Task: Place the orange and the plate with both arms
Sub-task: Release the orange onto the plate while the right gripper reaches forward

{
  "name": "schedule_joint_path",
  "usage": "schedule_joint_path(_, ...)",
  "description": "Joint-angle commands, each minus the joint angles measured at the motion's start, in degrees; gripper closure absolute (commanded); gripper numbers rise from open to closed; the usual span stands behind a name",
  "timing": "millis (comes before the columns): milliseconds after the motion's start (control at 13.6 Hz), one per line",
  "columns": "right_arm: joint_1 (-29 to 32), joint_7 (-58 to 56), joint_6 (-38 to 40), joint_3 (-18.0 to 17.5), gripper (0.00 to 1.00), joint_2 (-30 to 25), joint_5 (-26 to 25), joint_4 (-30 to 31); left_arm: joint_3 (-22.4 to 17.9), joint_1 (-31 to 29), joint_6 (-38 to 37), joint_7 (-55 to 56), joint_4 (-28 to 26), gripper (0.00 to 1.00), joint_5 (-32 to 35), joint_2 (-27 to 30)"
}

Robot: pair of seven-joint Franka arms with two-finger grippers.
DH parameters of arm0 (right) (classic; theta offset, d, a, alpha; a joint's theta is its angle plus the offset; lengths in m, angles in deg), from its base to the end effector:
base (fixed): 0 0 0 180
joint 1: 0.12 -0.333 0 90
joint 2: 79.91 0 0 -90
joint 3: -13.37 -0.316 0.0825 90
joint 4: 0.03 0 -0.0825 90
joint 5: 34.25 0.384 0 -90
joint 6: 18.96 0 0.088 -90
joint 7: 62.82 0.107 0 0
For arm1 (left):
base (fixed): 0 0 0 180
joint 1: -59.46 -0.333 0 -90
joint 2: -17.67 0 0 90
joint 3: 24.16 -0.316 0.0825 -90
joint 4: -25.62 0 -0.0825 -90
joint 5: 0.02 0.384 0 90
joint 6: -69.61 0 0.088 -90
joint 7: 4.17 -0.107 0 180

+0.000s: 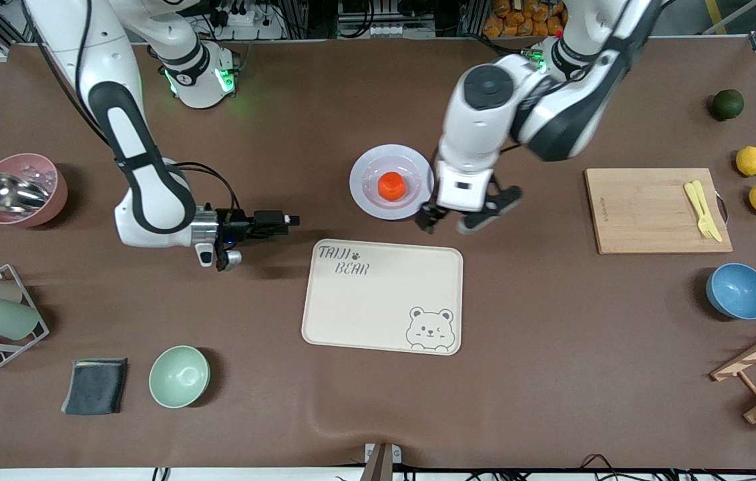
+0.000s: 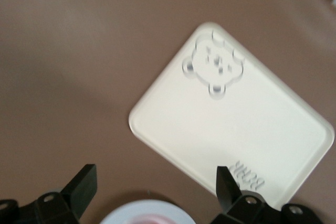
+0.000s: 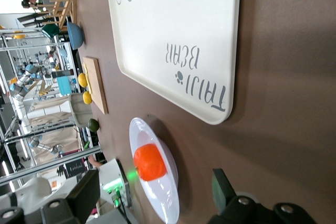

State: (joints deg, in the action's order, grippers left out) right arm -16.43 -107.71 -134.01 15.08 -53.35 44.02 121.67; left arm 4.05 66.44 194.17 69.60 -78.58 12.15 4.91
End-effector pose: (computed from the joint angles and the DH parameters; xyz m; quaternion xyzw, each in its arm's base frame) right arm 0.5104 0.1930 0.1822 -0.8569 -0.0062 0.0901 0.5075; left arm 0.5290 -0.3409 0.4435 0.9535 0.2874 0.0799 0.0426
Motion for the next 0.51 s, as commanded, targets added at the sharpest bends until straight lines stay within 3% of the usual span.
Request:
schedule_joint_path(0, -5.47, -2.30, -4.03, 0.49, 0.20, -0.62, 7.32, 2.13, 0.62, -6.52, -3.70, -8.95, 2.14, 0.00, -1.35, 2.75)
schedule_joint_path(147, -8.90, -3.79, -8.42, 0.40, 0.27, -0.10, 10.92, 2.84, 0.44, -9.78, -10.37, -17.65, 7.06, 0.00, -3.37, 2.49)
schedule_joint_path(440, -11.89, -7.83, -8.53, 0.40, 0.31, 2.27, 16.11, 3.45, 0.44, -15.58, -17.68, -30.06, 12.34, 0.00, -4.26, 2.48)
